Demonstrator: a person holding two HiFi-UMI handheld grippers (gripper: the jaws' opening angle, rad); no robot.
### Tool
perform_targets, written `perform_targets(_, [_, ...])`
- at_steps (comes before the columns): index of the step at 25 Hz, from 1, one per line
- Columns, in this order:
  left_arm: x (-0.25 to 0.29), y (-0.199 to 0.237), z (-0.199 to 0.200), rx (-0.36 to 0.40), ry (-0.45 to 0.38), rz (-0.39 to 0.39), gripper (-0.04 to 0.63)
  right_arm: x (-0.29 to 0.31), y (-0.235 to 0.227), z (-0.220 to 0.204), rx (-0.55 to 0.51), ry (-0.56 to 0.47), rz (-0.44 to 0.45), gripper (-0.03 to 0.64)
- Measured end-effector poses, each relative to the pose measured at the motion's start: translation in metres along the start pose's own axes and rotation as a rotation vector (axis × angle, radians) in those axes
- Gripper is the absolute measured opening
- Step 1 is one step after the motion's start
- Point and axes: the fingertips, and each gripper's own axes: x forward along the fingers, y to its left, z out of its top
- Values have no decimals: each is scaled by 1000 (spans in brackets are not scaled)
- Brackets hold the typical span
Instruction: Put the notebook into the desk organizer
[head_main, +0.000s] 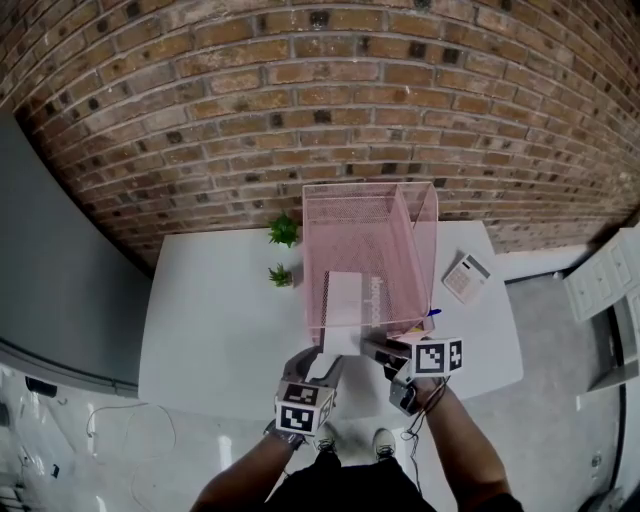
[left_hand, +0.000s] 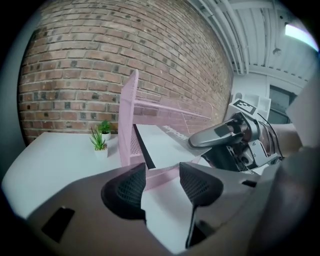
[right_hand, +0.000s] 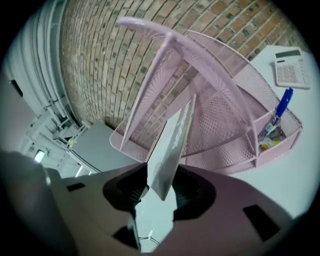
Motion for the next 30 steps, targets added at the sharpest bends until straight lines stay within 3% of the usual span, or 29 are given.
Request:
perform_targets(4, [3,4,2,-39,-3,13,210,0,1,-9,-131,67,-58,198])
perform_targets(11, [9,7,9,-78,-8,26,210,-10,-7,-21,-316,109,-183,209])
perform_targets(17, [11,8,13,-97,-8,25,209,-20,-27,-13,-525,52,-445,186])
perform_targets(22, [8,4,14,-79,-15,18,209,-24,-29,1,-442,-79,-511,173])
perform_targets(30, [0,1,22,-38,-37,3,209,-21,-30,10,-379,-132,-548,169])
